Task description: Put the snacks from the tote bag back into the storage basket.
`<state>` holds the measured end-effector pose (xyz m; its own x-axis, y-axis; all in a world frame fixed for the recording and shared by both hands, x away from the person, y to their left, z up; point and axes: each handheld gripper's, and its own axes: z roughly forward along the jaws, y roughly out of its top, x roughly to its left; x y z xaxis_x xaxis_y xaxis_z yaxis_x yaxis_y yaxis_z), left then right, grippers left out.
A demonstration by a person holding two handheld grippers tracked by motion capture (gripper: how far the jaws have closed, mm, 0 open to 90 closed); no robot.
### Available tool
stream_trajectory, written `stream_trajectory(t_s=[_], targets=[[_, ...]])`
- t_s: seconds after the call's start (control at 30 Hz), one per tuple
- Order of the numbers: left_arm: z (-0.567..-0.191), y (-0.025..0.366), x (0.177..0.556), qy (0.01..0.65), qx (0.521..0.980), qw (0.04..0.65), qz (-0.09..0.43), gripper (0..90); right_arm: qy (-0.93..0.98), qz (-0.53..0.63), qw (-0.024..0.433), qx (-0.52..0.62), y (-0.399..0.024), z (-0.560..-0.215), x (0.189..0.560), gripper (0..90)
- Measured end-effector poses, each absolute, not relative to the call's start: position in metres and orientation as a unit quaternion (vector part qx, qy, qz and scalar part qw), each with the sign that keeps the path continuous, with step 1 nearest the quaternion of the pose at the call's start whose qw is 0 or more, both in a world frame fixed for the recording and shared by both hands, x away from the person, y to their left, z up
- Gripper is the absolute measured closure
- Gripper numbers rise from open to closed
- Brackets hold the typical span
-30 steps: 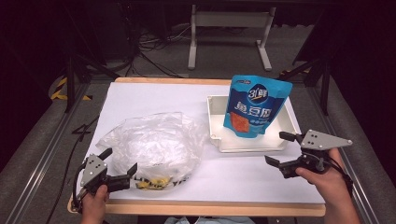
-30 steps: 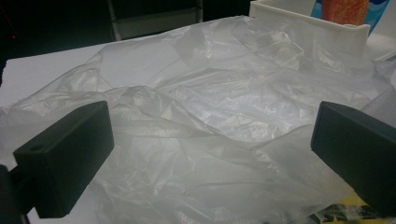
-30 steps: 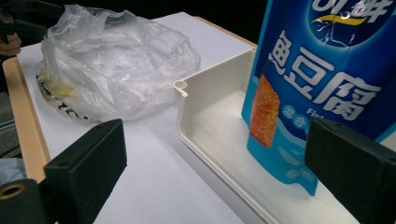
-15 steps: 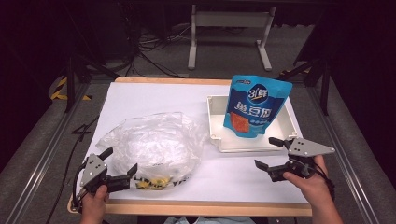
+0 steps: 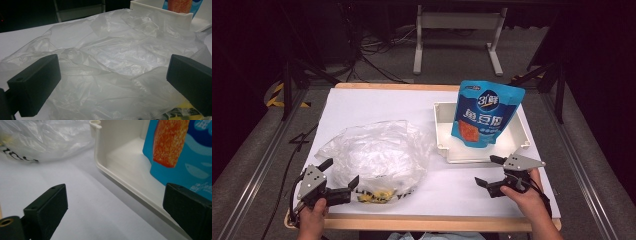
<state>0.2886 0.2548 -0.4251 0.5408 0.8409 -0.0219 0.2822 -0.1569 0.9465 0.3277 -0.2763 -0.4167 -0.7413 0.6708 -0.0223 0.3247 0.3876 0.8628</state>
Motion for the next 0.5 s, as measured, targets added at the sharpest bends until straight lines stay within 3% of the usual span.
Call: stream_trajectory(t_s=[0.5], targets=[[-0.427, 0.255, 0.289, 0.392, 0.714, 0.516, 0.265, 0.2, 0.796, 0.468, 0.216, 0.318, -0.286, -0.430, 0.332, 5.2]])
